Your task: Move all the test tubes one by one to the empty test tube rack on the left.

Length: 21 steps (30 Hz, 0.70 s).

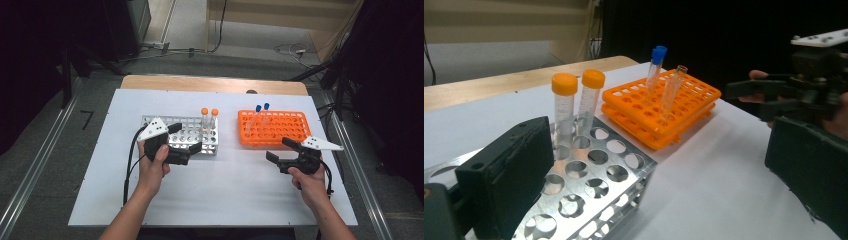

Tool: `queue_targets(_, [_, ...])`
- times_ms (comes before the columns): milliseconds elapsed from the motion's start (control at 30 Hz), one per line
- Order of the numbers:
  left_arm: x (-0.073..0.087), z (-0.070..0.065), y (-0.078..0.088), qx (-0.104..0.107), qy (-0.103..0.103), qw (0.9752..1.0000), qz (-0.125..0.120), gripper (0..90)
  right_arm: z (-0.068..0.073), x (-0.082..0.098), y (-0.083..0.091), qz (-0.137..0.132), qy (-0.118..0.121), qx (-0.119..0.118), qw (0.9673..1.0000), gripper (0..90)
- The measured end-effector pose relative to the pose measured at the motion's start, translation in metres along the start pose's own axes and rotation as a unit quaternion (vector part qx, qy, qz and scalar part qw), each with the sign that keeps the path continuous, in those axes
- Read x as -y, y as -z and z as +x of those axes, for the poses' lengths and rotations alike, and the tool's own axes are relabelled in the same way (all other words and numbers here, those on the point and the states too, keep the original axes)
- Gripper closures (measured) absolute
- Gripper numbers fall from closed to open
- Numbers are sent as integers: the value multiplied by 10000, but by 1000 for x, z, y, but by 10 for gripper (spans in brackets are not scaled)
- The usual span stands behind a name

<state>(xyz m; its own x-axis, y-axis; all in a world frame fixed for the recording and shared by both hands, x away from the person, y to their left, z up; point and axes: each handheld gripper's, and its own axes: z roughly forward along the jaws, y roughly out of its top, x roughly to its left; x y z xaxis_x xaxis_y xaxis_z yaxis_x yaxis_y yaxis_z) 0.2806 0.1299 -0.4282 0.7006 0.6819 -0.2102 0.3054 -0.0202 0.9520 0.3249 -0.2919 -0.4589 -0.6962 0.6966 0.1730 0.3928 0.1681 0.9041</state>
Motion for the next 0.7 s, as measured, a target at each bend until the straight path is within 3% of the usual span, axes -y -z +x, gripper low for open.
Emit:
queue_targets(100, [6, -3, 5, 29, 38, 9999, -97, 0, -2, -7, -12, -69, -81, 316, 9994, 145])
queue_targets(233, [14, -3, 10, 18, 27, 10000, -26, 0, -6, -12, -30, -42, -63, 622, 9980, 261])
queue_targets(433, [24, 0, 13, 55, 142, 9999, 16, 0, -17, -12, -54, 15, -176, 865, 9961, 475])
queue_targets(700, [27, -1, 11, 85, 146, 9998, 83, 0, -21, -13, -74, 79, -242, 1036, 9943, 568])
